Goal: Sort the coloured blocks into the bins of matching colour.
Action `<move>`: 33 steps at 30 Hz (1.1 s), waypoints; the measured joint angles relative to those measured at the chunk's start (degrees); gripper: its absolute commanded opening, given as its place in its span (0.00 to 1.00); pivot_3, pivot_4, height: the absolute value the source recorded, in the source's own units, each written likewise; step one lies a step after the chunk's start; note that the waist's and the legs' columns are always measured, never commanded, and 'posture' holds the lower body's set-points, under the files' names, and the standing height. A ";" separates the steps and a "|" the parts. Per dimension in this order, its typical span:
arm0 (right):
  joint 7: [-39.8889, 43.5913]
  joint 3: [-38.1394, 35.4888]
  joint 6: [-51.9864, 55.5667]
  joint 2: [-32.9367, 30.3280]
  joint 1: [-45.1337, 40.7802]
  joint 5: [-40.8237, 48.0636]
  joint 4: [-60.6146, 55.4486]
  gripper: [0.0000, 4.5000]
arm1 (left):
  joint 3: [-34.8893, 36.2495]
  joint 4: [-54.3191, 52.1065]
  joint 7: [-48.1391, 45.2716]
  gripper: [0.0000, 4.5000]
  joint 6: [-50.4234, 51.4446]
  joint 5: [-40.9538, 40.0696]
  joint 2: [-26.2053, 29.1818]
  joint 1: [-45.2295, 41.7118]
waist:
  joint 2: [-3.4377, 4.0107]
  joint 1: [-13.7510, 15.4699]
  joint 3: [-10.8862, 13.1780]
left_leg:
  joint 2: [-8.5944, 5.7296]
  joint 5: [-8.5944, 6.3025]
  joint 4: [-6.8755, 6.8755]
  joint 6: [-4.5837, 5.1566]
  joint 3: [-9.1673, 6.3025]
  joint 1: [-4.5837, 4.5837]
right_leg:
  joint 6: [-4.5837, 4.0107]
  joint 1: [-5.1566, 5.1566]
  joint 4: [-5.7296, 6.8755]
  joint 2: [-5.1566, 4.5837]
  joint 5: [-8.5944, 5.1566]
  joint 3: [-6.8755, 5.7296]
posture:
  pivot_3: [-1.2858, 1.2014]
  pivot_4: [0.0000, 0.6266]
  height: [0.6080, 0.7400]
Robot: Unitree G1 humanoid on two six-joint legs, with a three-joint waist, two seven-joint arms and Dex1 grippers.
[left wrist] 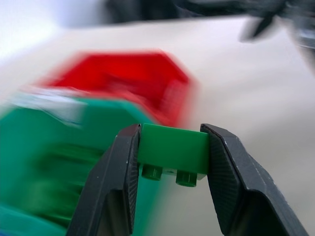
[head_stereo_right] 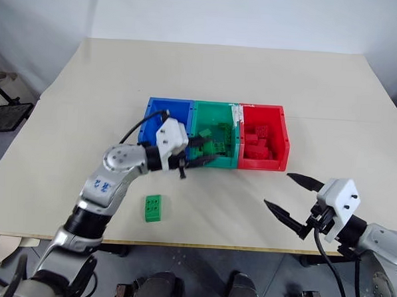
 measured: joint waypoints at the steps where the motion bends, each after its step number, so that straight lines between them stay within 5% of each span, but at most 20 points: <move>1: -1.73 -0.65 0.36 0.83 0.00 0.12 -0.13 1.00 | 0.00 4.17 2.62 0.35 -1.13 1.40 -1.51 -2.47 | 0.00 0.12 0.00 | -0.02 0.00 0.00 0.01 -0.01 -0.01 | 0.01 0.01 0.01 0.00 0.01 0.00 | 0.52 0.24 1.00; 2: -3.21 -0.77 0.56 1.40 -0.16 0.14 -0.24 1.00 | 0.17 7.99 5.01 0.35 -1.94 2.59 -2.73 -4.73 | -0.01 0.19 0.00 | -0.02 0.00 0.00 0.01 -0.01 -0.03 | 0.01 0.00 -0.02 0.00 0.01 -0.01 | 0.52 0.24 1.00; 6: -6.50 -0.94 0.84 2.90 -0.60 0.94 -0.52 1.00 | 1.00 14.89 8.09 0.62 -4.50 3.33 -4.69 -7.96 | 0.00 -0.25 0.00 | 0.00 -0.01 -0.15 0.02 0.06 -0.01 | 0.02 -0.08 -0.02 0.00 0.01 -0.02 | 0.52 0.24 1.00; 12: -5.06 -0.69 0.11 1.37 -2.22 1.22 -0.24 1.00 | 1.96 11.59 0.20 0.99 -6.67 -0.73 -2.27 -5.24 | 0.01 -0.80 -0.01 | 0.03 -0.01 -0.21 0.02 0.06 0.00 | 0.02 -0.12 0.00 0.00 0.01 -0.03 | 0.52 0.24 1.00; 21: 6.20 7.51 -3.57 -3.45 -10.04 0.00 4.50 1.00 | 14.00 0.96 -15.40 0.99 -14.10 -9.49 18.44 16.02 | 0.03 -2.39 -0.02 | 0.09 -0.01 -0.20 0.01 0.00 0.06 | 0.01 -0.11 0.06 0.00 0.01 -0.03 | 0.52 0.24 1.00; 26: 12.56 14.10 -6.35 -4.72 -15.88 -2.73 9.80 1.00 | 26.64 -2.88 -20.54 0.99 -7.76 -16.52 29.86 31.19 | 0.00 -2.64 0.01 | 0.09 -0.02 -0.22 0.00 -0.09 0.03 | 0.02 -0.09 0.05 -0.01 0.01 -0.06 | 0.52 0.24 1.00; 33: 18.14 20.86 -9.06 -4.63 -22.26 -4.73 14.29 1.00 | 37.14 -3.28 -23.14 0.99 -7.03 -18.15 33.67 46.43 | 0.00 -1.86 0.02 | 0.13 -0.05 -0.23 -0.01 -0.08 0.03 | 0.01 -0.11 0.06 0.00 0.00 -0.11 | 0.52 0.24 1.00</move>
